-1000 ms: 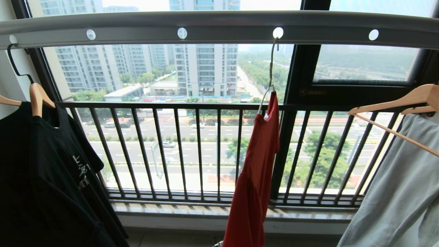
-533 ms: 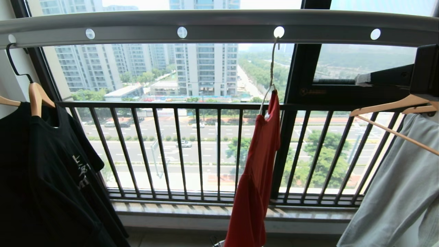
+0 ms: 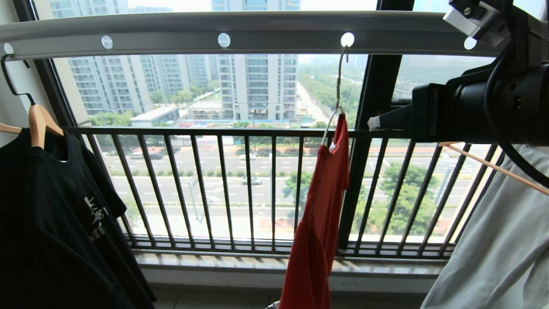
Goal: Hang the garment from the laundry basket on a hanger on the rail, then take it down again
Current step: Take the clothes off the clothes rack
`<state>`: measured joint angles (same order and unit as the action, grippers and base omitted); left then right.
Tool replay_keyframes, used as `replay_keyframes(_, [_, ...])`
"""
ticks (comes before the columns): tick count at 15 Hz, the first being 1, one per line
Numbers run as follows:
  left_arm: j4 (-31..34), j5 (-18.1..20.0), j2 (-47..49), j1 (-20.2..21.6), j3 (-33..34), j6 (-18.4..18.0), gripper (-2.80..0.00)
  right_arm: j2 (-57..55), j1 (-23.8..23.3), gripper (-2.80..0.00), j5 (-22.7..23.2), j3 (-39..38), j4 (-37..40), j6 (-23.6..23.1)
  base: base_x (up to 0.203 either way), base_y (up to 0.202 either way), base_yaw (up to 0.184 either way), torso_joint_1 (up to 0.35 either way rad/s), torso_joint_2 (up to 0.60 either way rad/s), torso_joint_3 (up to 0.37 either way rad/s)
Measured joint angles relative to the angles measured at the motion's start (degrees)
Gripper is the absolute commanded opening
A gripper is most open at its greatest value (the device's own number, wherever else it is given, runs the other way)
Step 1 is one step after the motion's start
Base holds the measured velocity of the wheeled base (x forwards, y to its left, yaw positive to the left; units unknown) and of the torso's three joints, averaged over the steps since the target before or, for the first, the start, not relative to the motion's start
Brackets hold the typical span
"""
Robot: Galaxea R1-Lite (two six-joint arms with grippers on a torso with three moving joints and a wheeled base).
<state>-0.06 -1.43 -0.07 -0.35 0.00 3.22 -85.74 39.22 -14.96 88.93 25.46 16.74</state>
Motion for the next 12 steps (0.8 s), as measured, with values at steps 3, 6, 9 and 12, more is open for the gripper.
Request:
replay_keyframes(3, [0.0,0.0,0.0,0.0,0.0,0.0,-2.80,-4.5,2.1,0.00,-5.8,2.4,-3.5,1.3,0.000,0.000,0.000,0.000,0.00,0.000])
replay_keyframes(6, [0.0,0.0,0.0,0.0,0.0,0.0,-2.80,-8.9,3.6,0.00,-10.7,6.4,-4.3,1.3,0.000,0.000,0.000,0.000,0.00,0.000])
replay_keyframes(9, [0.0,0.0,0.0,0.0,0.0,0.0,-2.80,-13.1,4.2,0.00,-17.2,9.2,-4.4,1.1,0.000,0.000,0.000,0.000,0.00,0.000])
replay_keyframes(12, [0.0,0.0,0.0,0.0,0.0,0.0,-2.80,-16.4,4.2,0.00,-22.6,11.0,-4.4,0.6,0.000,0.000,0.000,0.000,0.00,0.000])
